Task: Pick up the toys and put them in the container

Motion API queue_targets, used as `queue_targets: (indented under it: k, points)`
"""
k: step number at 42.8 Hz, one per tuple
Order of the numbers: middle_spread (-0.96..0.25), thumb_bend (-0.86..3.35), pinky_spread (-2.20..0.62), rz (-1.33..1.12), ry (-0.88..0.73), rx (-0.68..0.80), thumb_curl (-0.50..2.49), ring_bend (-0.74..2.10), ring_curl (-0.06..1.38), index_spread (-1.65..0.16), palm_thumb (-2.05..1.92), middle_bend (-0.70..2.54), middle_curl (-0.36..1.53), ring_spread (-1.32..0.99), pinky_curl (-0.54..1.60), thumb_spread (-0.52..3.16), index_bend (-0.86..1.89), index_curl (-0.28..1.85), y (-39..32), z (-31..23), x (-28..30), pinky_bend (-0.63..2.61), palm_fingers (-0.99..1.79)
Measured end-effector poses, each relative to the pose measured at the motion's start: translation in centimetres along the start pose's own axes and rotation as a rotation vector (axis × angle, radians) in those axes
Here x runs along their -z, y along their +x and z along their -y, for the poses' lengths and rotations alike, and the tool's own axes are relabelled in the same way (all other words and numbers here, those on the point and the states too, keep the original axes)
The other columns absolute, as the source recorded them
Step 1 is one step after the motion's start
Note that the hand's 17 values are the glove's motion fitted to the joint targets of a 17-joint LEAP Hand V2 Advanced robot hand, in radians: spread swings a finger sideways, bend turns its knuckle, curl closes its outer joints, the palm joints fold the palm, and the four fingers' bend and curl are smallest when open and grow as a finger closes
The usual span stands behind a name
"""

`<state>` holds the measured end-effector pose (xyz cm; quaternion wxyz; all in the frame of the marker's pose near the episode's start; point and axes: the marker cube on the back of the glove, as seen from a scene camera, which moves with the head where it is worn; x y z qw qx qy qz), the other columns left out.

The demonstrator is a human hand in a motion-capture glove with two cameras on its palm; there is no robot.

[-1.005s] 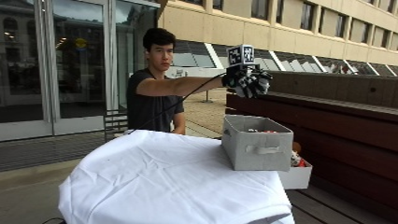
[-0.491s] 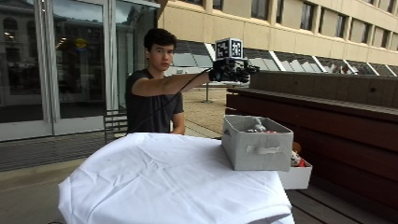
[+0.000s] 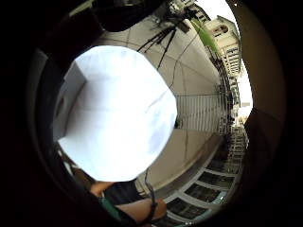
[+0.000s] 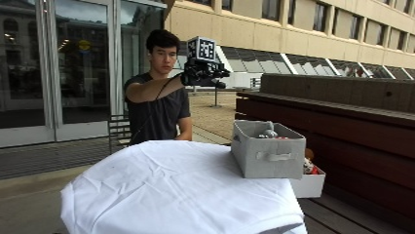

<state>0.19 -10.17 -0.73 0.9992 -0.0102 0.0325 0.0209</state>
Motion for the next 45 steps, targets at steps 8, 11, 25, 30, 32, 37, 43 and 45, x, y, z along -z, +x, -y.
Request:
queue_targets:
  k: [8, 11, 25, 30, 32, 37, 43, 45]
  points:
    - [-0.02, -0.11, 0.00, -0.019, -0.002, -0.040, 0.23, 0.35, 0.19, -0.30, -0.15, 0.15, 0.38, -0.06, 0.32, 0.97, 0.10, 0.15, 5.7, -2.1, -2.9, 1.12, -0.21]
    - [-0.02, -0.11, 0.00, 0.013, -0.025, -0.052, 0.21, 0.33, 0.19, -0.30, -0.15, 0.16, 0.37, -0.06, 0.31, 0.97, 0.10, 0.15, 7.3, -2.9, -4.1, 1.09, -0.21]
    - [-0.02, -0.11, 0.01, 0.092, -0.075, -0.097, 0.17, 0.25, 0.21, -0.30, -0.15, 0.15, 0.34, -0.06, 0.30, 0.98, 0.10, 0.15, 10.6, -6.1, -9.4, 1.01, -0.20]
    - [-0.02, -0.11, 0.01, 0.076, -0.086, -0.094, 0.16, 0.22, 0.21, -0.30, -0.15, 0.15, 0.33, -0.06, 0.30, 0.98, 0.09, 0.15, 10.8, -6.8, -10.7, 0.99, -0.19]
    - [-0.02, -0.11, 0.01, 0.069, -0.083, -0.099, 0.16, 0.22, 0.22, -0.30, -0.15, 0.15, 0.32, -0.06, 0.30, 0.98, 0.09, 0.15, 10.8, -6.9, -11.0, 0.99, -0.19]
    - [-0.02, -0.10, 0.01, 0.073, -0.096, -0.103, 0.15, 0.20, 0.23, -0.30, -0.15, 0.15, 0.32, -0.06, 0.30, 0.99, 0.09, 0.15, 10.9, -7.3, -11.3, 0.98, -0.19]
    - [-0.02, -0.10, 0.01, 0.068, -0.090, -0.074, 0.14, 0.19, 0.24, -0.30, -0.14, 0.16, 0.31, -0.06, 0.31, 0.99, 0.09, 0.15, 11.0, -7.5, -11.7, 0.96, -0.19]
    - [-0.02, -0.10, 0.01, 0.069, -0.089, -0.064, 0.14, 0.19, 0.24, -0.30, -0.15, 0.15, 0.31, -0.06, 0.31, 0.99, 0.09, 0.15, 11.0, -7.5, -11.7, 0.97, -0.19]
